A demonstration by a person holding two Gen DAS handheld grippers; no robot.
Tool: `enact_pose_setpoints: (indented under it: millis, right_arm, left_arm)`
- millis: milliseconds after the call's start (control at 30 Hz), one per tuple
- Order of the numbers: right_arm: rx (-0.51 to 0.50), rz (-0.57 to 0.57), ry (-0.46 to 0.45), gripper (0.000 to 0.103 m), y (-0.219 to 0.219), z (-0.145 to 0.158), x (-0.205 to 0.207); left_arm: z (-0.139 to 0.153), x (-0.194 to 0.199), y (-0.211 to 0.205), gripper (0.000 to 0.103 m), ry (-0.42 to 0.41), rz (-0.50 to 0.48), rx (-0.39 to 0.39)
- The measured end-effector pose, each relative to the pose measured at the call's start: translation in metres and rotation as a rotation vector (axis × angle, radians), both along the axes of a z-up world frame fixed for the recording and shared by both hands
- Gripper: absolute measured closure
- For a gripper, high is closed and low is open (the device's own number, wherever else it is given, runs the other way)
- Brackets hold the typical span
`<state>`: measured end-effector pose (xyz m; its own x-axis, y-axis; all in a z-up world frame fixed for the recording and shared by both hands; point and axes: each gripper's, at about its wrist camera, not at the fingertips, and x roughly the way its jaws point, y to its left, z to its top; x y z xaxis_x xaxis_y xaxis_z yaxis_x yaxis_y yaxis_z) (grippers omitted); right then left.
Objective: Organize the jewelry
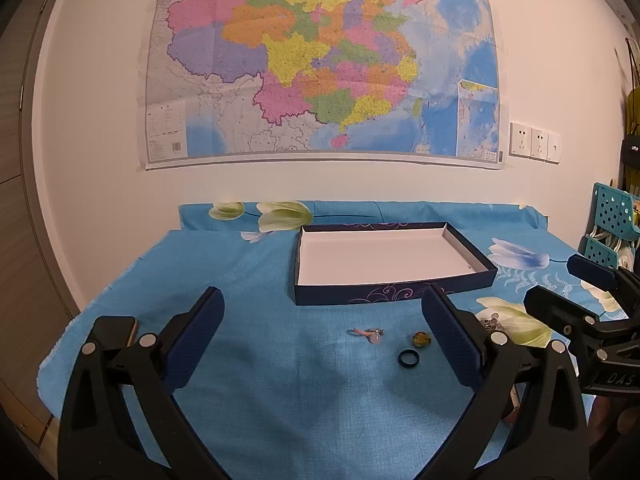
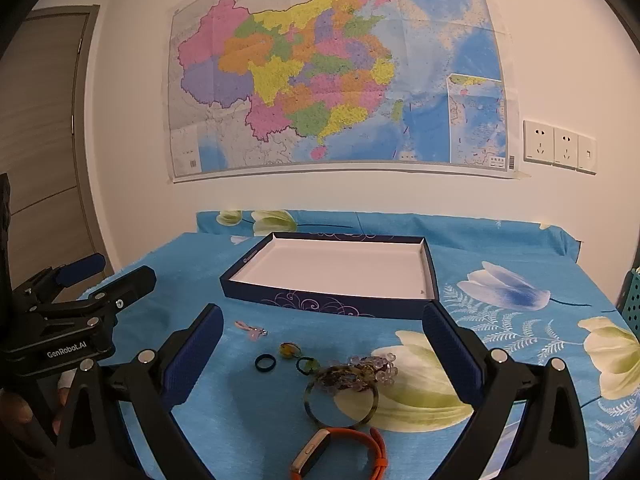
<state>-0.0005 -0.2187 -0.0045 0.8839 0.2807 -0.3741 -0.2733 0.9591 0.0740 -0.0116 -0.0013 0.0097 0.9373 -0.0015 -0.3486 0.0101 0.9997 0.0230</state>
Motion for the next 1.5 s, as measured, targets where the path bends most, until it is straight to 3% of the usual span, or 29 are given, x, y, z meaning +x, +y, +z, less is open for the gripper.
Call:
enact_pose_setpoints:
  millis: [1500]
  right_arm:
    - [0.01,-0.002,-0.003,0.007,0.0035,0.0007,-0.0025]
  left_arm:
    - [0.0006,-0.0043,0.0005,0.006,-0.01,0.0,-0.005]
